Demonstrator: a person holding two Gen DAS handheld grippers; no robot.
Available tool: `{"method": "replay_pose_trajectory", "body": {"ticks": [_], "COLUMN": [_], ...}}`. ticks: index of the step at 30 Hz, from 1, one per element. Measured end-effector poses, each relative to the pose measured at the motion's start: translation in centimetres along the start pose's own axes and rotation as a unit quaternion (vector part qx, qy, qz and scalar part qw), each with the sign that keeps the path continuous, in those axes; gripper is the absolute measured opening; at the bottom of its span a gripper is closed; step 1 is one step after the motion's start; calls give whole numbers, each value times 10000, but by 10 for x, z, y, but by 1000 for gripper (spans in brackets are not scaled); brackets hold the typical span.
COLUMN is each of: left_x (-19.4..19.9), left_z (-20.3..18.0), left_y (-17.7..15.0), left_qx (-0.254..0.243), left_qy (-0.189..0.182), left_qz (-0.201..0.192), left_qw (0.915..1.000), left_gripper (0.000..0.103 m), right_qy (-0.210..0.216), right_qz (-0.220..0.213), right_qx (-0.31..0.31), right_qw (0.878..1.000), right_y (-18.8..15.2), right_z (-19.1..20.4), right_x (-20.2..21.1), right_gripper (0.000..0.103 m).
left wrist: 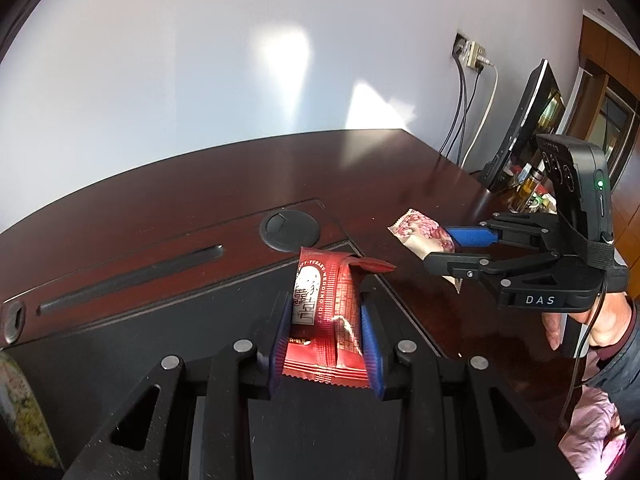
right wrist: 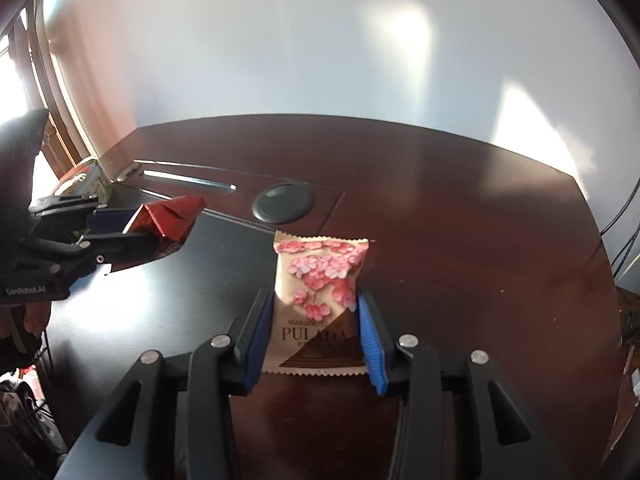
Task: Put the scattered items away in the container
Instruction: 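Carry both pastry packets over the steel bowl, then open both grippers to drop the pastry packets into the bowl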
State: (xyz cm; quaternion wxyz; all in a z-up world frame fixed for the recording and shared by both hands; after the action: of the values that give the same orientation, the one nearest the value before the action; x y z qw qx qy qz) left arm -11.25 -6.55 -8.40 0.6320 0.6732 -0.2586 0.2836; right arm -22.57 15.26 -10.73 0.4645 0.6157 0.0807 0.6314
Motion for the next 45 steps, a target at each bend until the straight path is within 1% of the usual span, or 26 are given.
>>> {"method": "replay_pose_trajectory", "body": {"ticks": [6, 11, 14, 18, 21, 24, 30, 36, 41, 45], "left_x": [33, 67, 97, 143, 172, 198, 226, 237, 234, 231], "left_z": [14, 42, 64, 94, 121, 151, 203, 251, 282, 301], "left_y": [-16, -37, -50, -65, -77, -88, -108, -125, -135, -144], "left_qx": [79, 292, 455, 626, 824, 1041, 1360, 1685, 1881, 2016], "left_qy": [268, 472, 636, 933, 1185, 1457, 1898, 2288, 2734, 2839], "left_qz": [-133, -229, -356, -592, -709, -804, -885, -880, -821, -799], "left_qw": [9995, 9982, 9963, 9919, 9870, 9805, 9683, 9547, 9398, 9340], "left_gripper": [35, 35, 35, 35, 35, 35, 35, 35, 35, 35], "right_qy": [155, 272, 322, 491, 638, 826, 1154, 1220, 1273, 1215], "right_qz": [-248, -389, -463, -604, -680, -727, -729, -637, -559, -430], "right_qx": [-23, 0, 7, 68, 154, 271, 587, 947, 1246, 1429], "right_qw": [9996, 9989, 9984, 9969, 9955, 9936, 9889, 9859, 9824, 9813], "right_y": [-4, -8, -7, 4, 16, 31, 60, 85, 106, 111], "right_z": [38, 75, 95, 124, 148, 182, 235, 290, 336, 366], "right_x": [14, 17, 18, 17, 11, -6, -37, -75, -107, -135], "right_gripper": [42, 42, 42, 42, 42, 42, 42, 42, 42, 42]}}
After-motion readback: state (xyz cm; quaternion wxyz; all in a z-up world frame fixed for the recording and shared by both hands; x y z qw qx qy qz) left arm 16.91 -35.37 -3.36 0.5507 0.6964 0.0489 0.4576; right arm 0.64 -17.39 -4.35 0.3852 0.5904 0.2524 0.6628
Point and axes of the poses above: each gripper's, at about its wrist camera, not at the fingertips, and x roughly against the way its jaws point, z to its left, y to its top, the point moved 1 cm from there along -x, roughly the way its jaws point, and after that the axes turned 9 degrees about y, right-handed, at the moved point
